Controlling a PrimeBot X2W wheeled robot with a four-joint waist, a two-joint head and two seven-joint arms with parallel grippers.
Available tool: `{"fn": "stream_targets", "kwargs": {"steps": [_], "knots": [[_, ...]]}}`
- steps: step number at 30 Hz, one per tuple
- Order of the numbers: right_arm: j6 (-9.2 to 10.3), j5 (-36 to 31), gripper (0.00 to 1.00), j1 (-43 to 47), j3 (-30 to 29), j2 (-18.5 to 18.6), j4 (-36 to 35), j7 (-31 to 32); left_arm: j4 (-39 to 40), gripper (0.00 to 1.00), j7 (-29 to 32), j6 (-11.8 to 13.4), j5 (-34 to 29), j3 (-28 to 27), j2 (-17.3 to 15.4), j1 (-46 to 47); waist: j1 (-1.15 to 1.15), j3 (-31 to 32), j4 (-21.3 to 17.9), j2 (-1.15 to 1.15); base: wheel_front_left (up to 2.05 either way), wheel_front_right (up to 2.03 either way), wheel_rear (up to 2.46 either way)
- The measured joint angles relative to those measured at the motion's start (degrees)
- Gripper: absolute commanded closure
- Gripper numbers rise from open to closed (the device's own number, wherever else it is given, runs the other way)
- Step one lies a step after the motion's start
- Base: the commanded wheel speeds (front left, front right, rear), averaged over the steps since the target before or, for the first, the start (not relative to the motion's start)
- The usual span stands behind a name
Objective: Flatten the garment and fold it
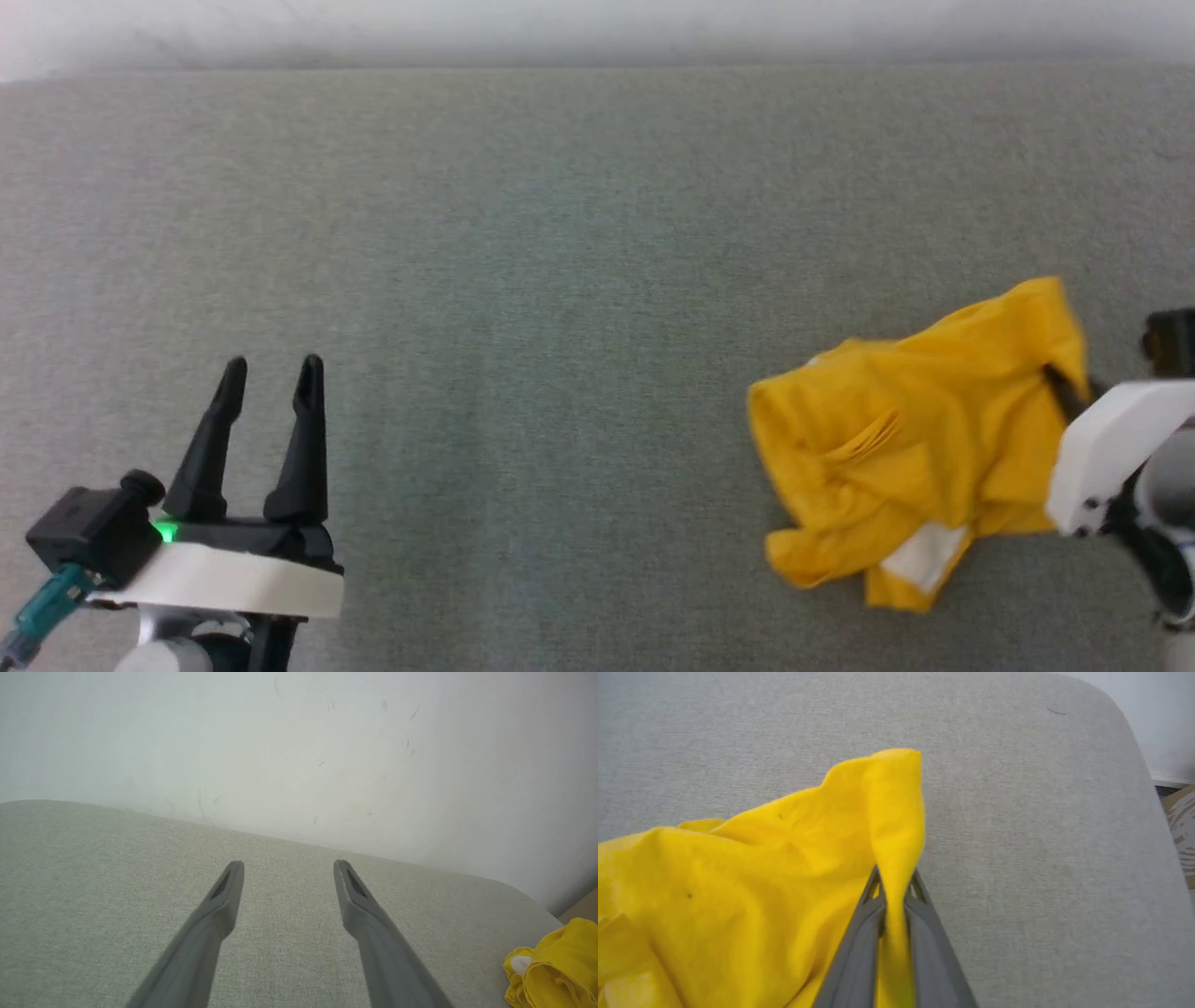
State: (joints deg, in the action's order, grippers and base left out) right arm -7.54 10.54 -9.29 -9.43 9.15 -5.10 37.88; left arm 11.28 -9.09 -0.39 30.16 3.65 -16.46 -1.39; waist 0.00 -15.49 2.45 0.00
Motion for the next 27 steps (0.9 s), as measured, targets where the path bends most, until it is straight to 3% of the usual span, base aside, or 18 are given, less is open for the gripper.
{"fn": "stream_targets", "kwargs": {"steps": [19,27], "knots": [[0.00,-7.9,1.00,-9.4,-9.6,17.0,1.2,4.4,6.7,0.00,1.5,-0.6,-1.2,-1.7,-5.2,8.6,-0.01,-13.3,-6.8,0.00,0.00,0.00,0.00],[0.00,-9.7,1.00,-11.5,-11.4,17.2,4.7,0.4,8.2,0.00,-0.3,-0.6,-2.6,-3.1,-6.8,10.3,-0.01,-18.6,-8.3,0.00,0.00,0.00,0.00]]}}
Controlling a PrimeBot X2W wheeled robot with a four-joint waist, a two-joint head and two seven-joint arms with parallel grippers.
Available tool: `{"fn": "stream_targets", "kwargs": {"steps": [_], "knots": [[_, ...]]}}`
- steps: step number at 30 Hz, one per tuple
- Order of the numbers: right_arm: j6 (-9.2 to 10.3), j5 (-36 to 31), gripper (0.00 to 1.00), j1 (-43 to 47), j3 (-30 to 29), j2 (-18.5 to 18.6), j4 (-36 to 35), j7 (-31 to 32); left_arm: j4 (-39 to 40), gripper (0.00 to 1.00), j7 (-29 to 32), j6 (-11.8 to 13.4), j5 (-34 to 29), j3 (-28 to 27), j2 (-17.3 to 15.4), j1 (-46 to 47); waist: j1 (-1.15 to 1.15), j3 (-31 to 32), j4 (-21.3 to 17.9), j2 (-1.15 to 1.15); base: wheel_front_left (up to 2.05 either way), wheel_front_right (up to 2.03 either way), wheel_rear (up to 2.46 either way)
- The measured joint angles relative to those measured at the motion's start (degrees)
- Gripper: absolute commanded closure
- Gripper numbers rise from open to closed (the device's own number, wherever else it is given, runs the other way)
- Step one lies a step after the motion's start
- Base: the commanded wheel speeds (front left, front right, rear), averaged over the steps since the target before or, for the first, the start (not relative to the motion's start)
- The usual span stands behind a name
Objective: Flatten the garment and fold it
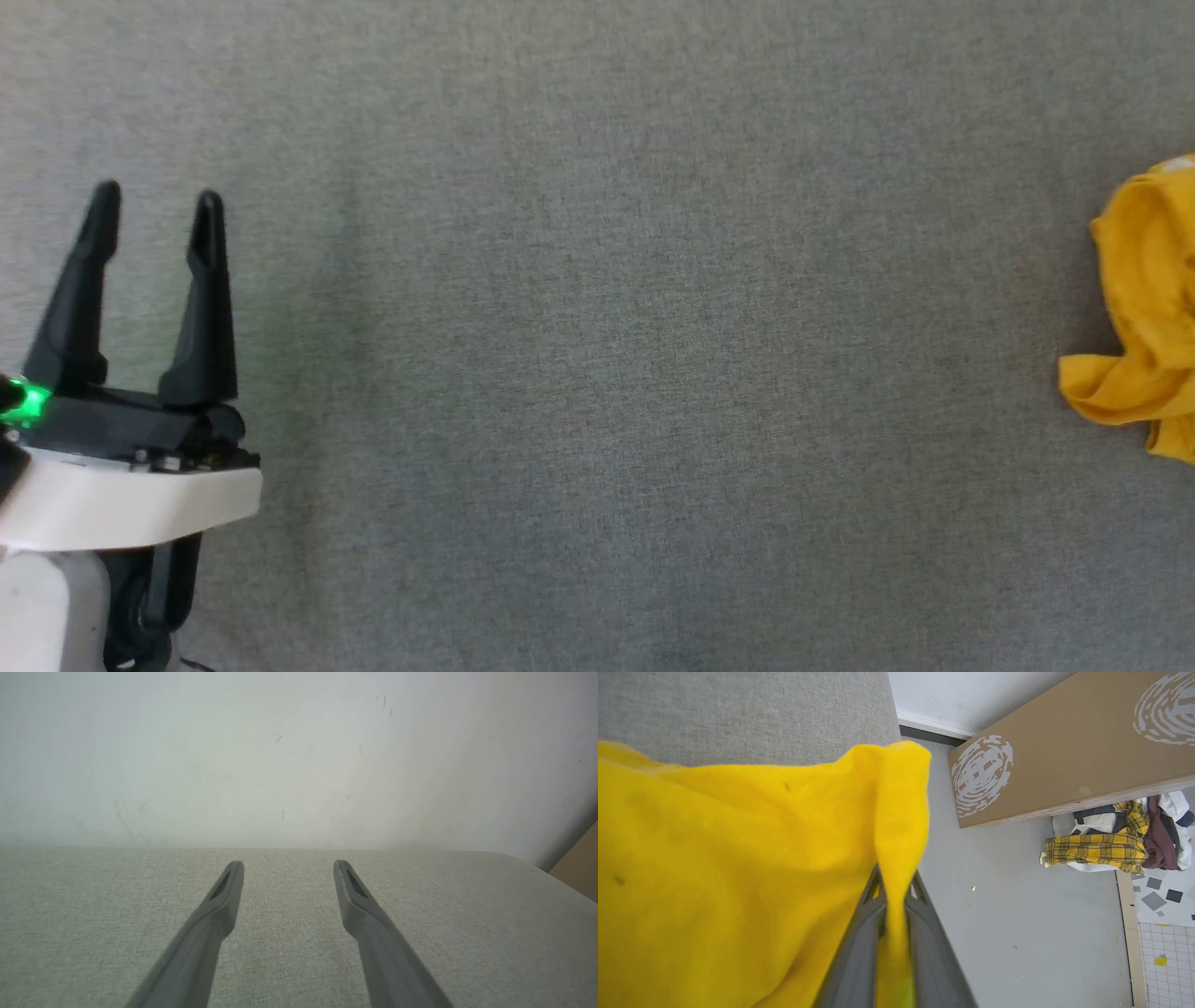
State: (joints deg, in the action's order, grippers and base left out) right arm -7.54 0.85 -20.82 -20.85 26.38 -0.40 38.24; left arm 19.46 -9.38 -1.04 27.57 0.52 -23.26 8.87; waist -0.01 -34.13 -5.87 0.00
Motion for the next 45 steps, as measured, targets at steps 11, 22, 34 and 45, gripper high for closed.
{"fn": "stream_targets", "kwargs": {"steps": [11,22,34,45], "knots": [[0.00,-3.0,0.00,-1.4,-2.5,-2.5,5.2,-3.8,0.5,0.00,-4.4,-1.4,-2.9,-0.8,-0.1,1.1,0.01,-1.9,-0.7,0.00,0.00,0.00,0.00],[0.00,-2.4,0.00,-1.4,-3.3,-5.9,5.7,-11.6,-4.3,0.00,-5.2,-0.6,0.2,-1.9,5.9,0.6,0.01,2.6,0.2,0.00,0.00,0.00,0.00],[0.00,3.1,0.00,6.1,5.0,-15.0,-3.7,-24.5,-8.1,0.00,-5.4,0.1,-1.9,-1.3,10.1,-4.7,0.02,12.9,2.4,0.00,0.00,0.00,0.00],[0.00,1.0,0.00,14.5,8.2,-22.6,-7.7,-38.2,-8.9,0.00,-5.4,0.1,-4.5,-2.2,12.9,-11.5,0.03,20.9,5.0,0.00,0.00,0.00,0.00]]}}
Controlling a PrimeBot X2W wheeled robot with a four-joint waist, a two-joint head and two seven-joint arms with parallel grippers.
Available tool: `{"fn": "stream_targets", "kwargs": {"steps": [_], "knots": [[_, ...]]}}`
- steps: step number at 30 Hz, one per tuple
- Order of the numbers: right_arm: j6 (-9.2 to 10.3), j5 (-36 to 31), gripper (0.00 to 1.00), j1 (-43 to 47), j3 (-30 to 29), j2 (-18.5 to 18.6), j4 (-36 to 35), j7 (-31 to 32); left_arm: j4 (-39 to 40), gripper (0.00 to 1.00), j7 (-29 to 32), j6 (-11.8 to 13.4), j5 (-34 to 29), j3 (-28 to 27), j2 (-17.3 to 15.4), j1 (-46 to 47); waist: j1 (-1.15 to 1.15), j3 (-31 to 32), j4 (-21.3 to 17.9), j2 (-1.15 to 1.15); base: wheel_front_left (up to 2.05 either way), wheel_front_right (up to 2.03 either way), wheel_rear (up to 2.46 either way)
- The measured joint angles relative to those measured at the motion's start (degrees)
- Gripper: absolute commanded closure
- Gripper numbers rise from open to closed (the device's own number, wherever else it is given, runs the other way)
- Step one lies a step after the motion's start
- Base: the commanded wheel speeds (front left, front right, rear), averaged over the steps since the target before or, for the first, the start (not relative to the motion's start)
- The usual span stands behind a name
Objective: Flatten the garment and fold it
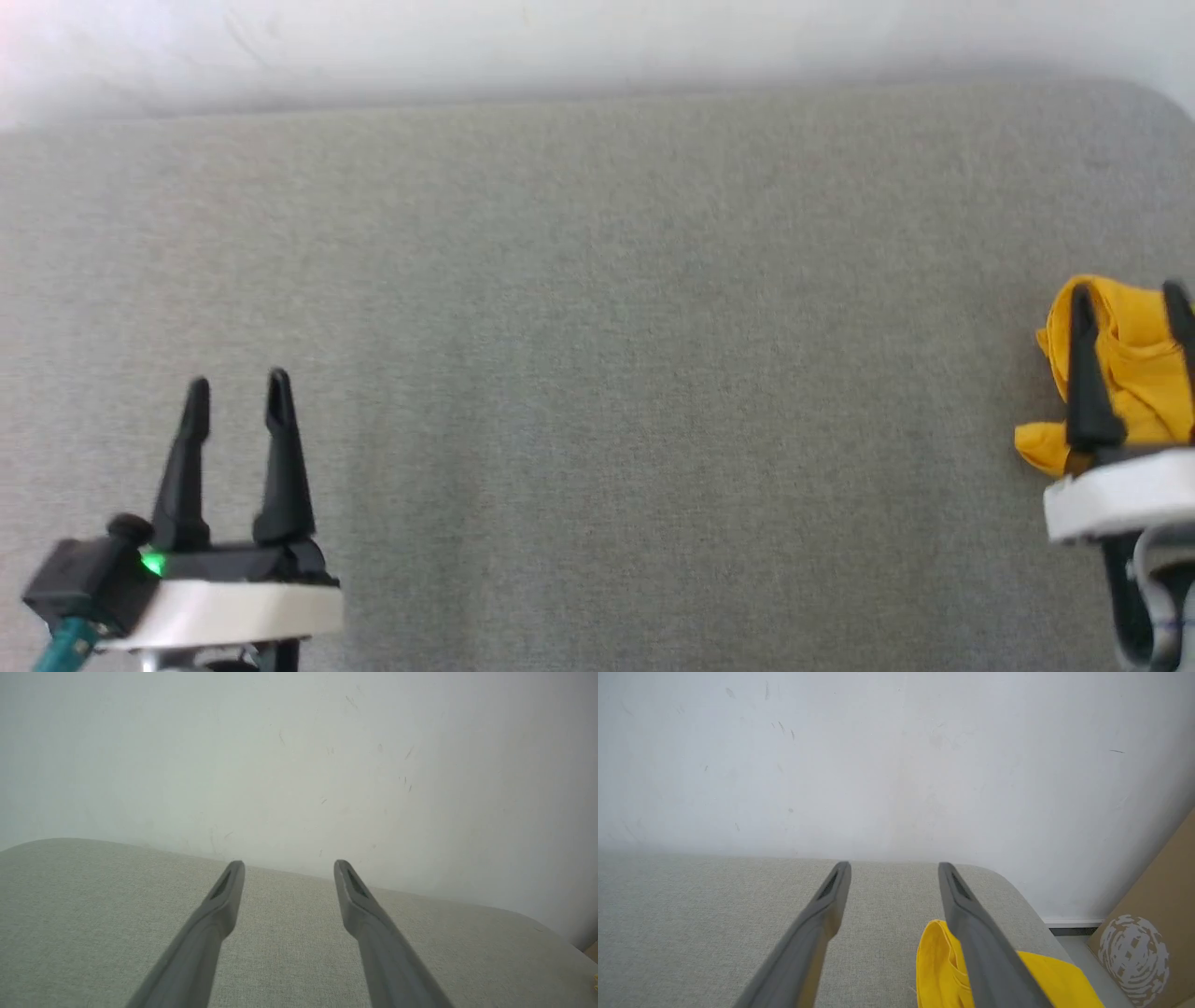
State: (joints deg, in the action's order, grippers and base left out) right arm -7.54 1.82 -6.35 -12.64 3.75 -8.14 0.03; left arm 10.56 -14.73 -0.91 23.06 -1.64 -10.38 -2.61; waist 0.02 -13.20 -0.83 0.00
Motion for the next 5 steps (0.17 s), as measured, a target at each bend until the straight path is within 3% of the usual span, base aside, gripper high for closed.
{"fn": "stream_targets", "kwargs": {"steps": [5], "knots": [[0.00,0.8,0.00,5.2,0.8,-0.6,0.9,-5.9,-0.4,0.00,0.0,-0.6,-2.8,0.7,1.3,-2.1,0.00,3.0,1.2,0.00,0.00,0.00,0.00]]}}
